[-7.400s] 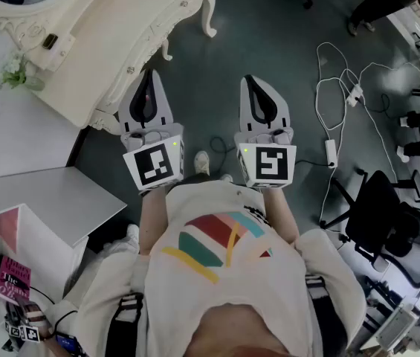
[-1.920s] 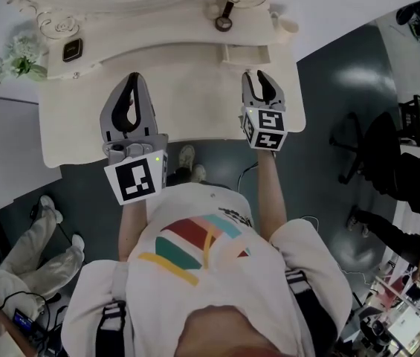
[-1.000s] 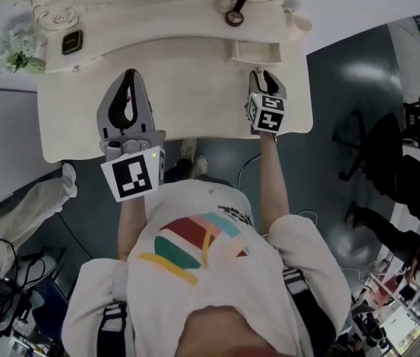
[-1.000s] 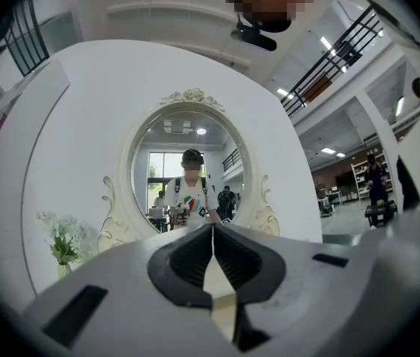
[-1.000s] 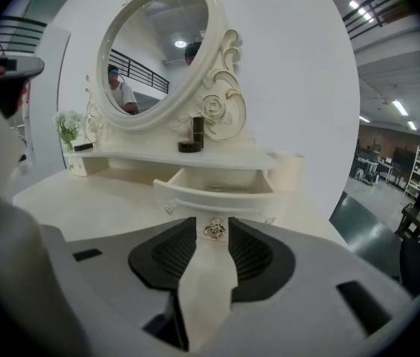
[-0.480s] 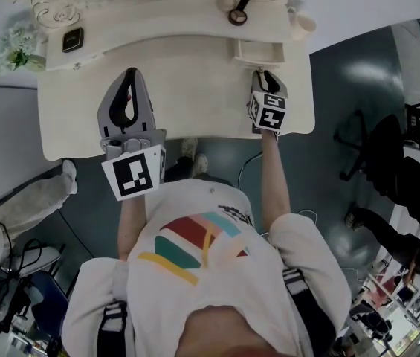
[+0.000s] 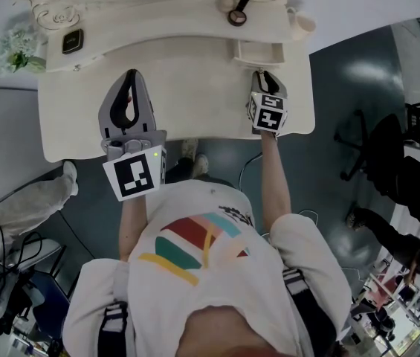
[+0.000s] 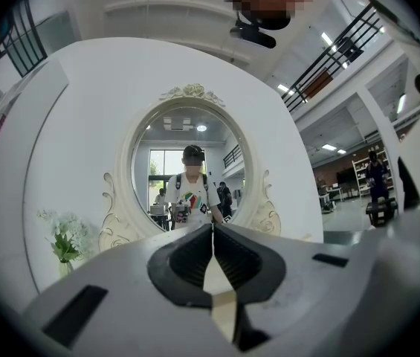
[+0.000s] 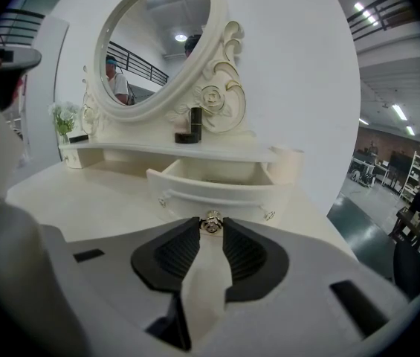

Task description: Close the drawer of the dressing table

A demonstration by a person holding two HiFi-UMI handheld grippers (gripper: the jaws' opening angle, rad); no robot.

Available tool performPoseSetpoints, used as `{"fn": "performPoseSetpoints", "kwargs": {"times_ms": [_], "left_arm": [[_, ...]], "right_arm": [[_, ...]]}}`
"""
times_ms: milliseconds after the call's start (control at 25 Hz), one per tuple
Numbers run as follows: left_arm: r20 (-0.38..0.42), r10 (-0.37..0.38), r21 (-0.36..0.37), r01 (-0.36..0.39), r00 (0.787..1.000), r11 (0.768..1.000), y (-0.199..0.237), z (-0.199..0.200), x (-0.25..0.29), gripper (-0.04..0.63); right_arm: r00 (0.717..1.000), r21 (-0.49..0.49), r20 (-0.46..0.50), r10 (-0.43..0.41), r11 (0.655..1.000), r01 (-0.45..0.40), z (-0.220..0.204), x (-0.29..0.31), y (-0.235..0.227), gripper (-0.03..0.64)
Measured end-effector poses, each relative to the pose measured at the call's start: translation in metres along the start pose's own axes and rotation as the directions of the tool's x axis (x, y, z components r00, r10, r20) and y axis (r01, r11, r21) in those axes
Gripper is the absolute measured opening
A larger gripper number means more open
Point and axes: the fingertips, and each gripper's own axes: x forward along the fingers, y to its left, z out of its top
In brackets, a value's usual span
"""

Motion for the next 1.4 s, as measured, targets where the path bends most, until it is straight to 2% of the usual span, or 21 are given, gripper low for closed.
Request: {"fn": "performPoseSetpoints", "kwargs": {"times_ms": [480,1400], "left_arm": [[-0.028,-0.024,0.024,0.024,0.999,0.999,-0.002,-0.007,0.002,0.008],[-0.062,0.003,0.024,-0.001,0.998,1.000,0.010,-0.020,0.006,0.008]], "right_arm": [[1.000,-0.024,0.024,-0.011,1.000,0.012,0.018,0.002,-0.004,0.086],[1.000,-0.048,0.007,-0.014,0.999,0.014,0.027,0.025,-0.004,0.086]]}}
